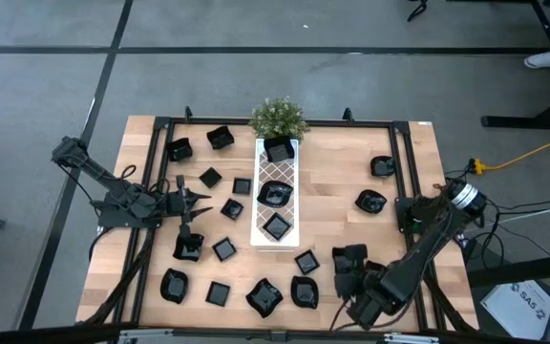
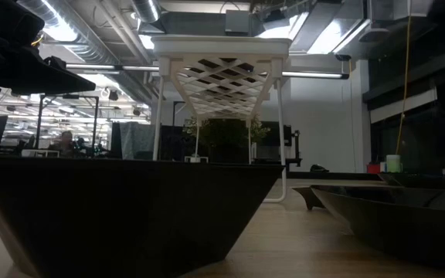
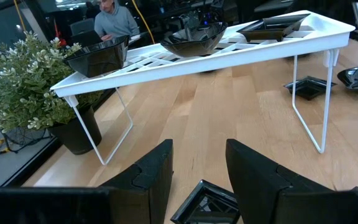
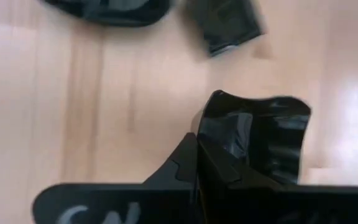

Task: Pick & Place Mini shaped plates
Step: Stack the distorted square plate on top of the distorted square plate on the shelf

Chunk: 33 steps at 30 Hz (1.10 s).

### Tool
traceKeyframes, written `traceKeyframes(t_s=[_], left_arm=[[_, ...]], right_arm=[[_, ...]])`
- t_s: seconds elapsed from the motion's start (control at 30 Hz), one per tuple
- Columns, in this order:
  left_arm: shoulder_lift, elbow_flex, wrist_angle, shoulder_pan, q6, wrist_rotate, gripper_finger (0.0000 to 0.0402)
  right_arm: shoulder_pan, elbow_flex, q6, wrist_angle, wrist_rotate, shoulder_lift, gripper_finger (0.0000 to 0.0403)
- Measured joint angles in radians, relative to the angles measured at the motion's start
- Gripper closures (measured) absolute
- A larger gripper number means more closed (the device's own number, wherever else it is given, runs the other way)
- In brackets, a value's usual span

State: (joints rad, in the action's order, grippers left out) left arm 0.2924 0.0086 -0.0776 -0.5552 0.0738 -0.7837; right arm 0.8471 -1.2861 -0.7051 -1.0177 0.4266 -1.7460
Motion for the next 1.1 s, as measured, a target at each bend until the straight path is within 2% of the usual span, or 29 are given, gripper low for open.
traceKeyframes(t_s=[0.2, 0.5, 0.77, 1.1], left_arm=[[0.000, 0.000, 0.000, 0.000, 0.000, 0.000, 0.0258], [0.000, 0.000, 0.000, 0.000, 0.000, 0.000, 0.0258], [0.000, 0.000, 0.000, 0.000, 0.000, 0.000, 0.0258], [0.000, 0.000, 0.000, 0.000, 0.000, 0.000, 0.0258]], right_arm=[[-0.051, 0.000, 0.021, -0.033, 0.092, 0.096, 0.0398], [-0.217, 0.000, 0.203, -0.028, 0.201, 0.186, 0.0398], [-0.420, 0.000, 0.507, 0.043, 0.212, 0.257, 0.0398], [-0.671, 0.000, 0.971, 0.297, 0.210, 0.276, 0.0398]])
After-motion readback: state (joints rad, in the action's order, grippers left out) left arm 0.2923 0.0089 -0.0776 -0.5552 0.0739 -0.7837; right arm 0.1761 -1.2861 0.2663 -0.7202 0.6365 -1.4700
